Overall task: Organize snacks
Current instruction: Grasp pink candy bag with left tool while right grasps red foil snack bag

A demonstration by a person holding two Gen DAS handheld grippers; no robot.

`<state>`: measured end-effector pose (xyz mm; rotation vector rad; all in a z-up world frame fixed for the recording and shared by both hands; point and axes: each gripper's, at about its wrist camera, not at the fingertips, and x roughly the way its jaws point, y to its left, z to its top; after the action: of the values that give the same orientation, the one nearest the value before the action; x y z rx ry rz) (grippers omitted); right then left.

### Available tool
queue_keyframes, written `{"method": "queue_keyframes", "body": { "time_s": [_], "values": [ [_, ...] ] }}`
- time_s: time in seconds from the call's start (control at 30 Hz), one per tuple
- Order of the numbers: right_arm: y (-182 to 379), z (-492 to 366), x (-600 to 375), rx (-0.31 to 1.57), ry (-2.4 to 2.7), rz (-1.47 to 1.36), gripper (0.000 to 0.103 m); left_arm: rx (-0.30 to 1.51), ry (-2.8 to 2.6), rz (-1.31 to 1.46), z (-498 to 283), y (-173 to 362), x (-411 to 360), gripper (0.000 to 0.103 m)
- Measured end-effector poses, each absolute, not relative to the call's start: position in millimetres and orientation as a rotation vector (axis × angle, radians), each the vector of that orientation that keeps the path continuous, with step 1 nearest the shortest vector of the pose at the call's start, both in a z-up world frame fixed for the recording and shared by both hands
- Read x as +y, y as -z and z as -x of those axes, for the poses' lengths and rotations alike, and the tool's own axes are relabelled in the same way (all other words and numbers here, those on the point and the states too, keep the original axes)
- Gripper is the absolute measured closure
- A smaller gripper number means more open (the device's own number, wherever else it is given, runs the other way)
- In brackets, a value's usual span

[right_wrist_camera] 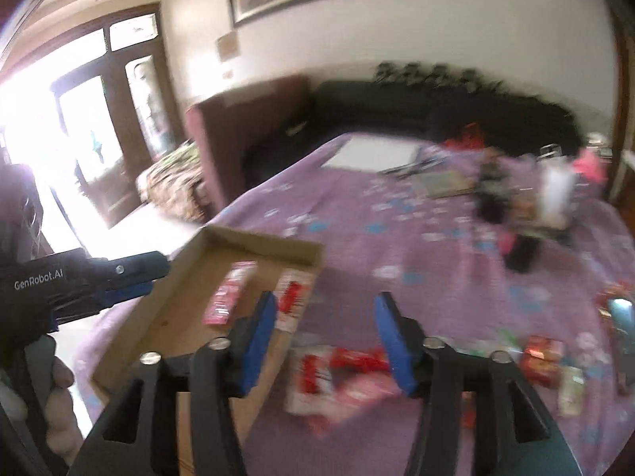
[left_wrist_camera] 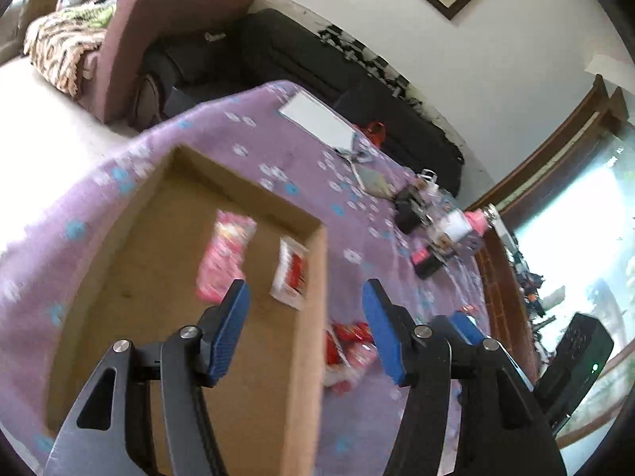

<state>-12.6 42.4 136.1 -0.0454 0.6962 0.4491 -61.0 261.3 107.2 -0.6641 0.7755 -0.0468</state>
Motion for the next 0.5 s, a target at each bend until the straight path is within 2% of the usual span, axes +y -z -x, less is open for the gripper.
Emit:
{"method": "queue_keyframes", "body": {
  "time_s": [0.03,0.07,0.27,0.5],
  "values": [
    [-137,18,26,0.672,-0.419,0.025,0.032,0.780,0.059,0.670,62,-106,254,0.045],
    [-136,23,9,0.656,-0.384,0.001,0.031,0.786,0.073,0.673,64,-105,246,0.045],
    [-120,35,-88,0.710,-0.233,-0.105,0.030,0.853,0.158,0.634,63,-96,196,0.045],
    [-94,41,-162,0.742,-0.152,-0.277,0.030,0.885,0.152,0.611,67,-90,179,0.045]
  ]
}}
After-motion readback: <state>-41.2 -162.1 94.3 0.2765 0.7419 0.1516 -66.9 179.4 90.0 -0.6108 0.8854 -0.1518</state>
